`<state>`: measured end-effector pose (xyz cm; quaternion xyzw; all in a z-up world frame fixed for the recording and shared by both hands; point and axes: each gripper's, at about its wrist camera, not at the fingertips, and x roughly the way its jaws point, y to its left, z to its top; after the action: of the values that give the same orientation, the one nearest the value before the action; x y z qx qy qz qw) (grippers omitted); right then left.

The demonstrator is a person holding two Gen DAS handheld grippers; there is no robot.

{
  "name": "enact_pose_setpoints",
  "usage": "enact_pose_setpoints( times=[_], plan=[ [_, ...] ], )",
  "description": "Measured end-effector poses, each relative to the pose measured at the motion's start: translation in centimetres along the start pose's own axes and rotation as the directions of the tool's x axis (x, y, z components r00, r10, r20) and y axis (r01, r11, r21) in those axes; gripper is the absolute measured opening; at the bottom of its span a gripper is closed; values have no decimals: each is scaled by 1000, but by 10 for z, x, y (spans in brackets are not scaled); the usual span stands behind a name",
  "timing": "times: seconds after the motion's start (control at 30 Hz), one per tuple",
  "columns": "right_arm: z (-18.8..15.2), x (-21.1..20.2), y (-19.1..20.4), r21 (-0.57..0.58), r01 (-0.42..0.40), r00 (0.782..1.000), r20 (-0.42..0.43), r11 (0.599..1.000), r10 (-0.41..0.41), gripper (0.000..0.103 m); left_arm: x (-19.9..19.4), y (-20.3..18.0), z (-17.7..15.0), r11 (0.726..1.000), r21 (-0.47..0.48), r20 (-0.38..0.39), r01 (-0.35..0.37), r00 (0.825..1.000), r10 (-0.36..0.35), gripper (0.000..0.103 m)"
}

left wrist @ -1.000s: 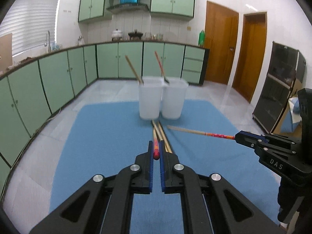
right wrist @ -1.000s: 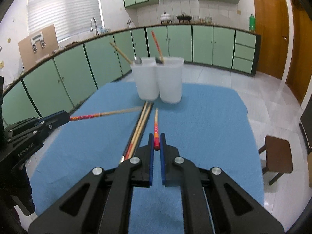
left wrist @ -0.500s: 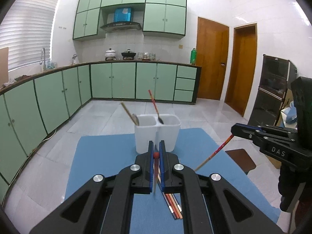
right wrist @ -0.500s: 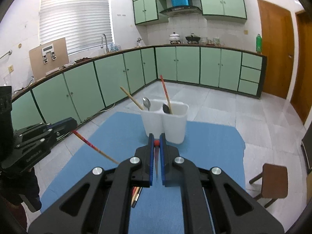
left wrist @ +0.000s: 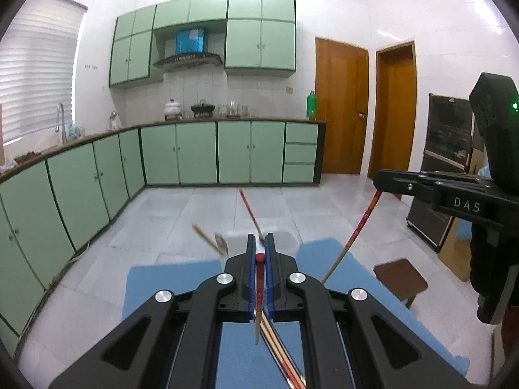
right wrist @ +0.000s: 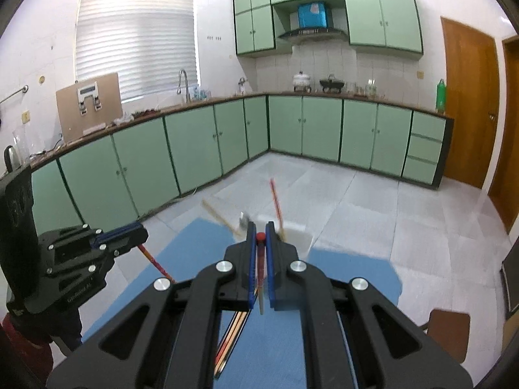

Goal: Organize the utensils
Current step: 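Lift both chopsticks and lower them into the white holder cups, then open both tools and withdraw them back over the mat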

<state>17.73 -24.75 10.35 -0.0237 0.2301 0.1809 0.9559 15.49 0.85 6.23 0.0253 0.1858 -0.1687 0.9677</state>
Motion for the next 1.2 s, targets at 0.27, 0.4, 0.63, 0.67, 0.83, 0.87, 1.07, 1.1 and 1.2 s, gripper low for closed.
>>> enact_pose_setpoints(
  times=[0.27, 0.4, 0.63, 0.67, 0.83, 0.87, 1.07, 1.1, 1.2],
  plan=[
    [51, 25, -25, 35, 33, 996, 84, 999, -36, 5, 24, 10, 73, 1000, -8, 166, -11, 986, 12, 5],
    [62, 57, -41, 52, 59, 995, 82, 997, -63, 5, 58, 13, 91, 1000, -4, 202, -24, 979, 24, 5],
    [46, 127, -56, 52, 91, 995, -42, 994, -89, 5, 126, 22, 73, 1000, -20, 117, -18, 993, 20, 5],
    [42, 137, -57, 55, 94, 994, -63, 994, -91, 5, 134, 24, 69, 1000, -29, 95, -10, 995, 12, 5],
    [25, 167, -66, 97, 89, 988, -136, 991, -76, 7, 162, 34, 49, 998, -55, 9, -10, 1000, 11, 6],
    [22, 171, -69, 106, 93, 986, -148, 990, -77, 9, 164, 35, 46, 998, -57, -5, -8, 1000, 8, 8],
    [21, 152, -71, 132, 114, 989, -109, 985, -100, 35, 151, 37, 43, 999, -47, -9, -15, 1000, 15, 27],
    [21, 144, -71, 130, 122, 989, -95, 984, -110, 38, 145, 37, 44, 999, -49, -2, -15, 1000, 15, 31],
    [16, 121, -68, 118, 141, 989, -59, 983, -135, 57, 132, 37, 47, 998, -54, 15, -19, 1000, 20, 41]
  ],
)
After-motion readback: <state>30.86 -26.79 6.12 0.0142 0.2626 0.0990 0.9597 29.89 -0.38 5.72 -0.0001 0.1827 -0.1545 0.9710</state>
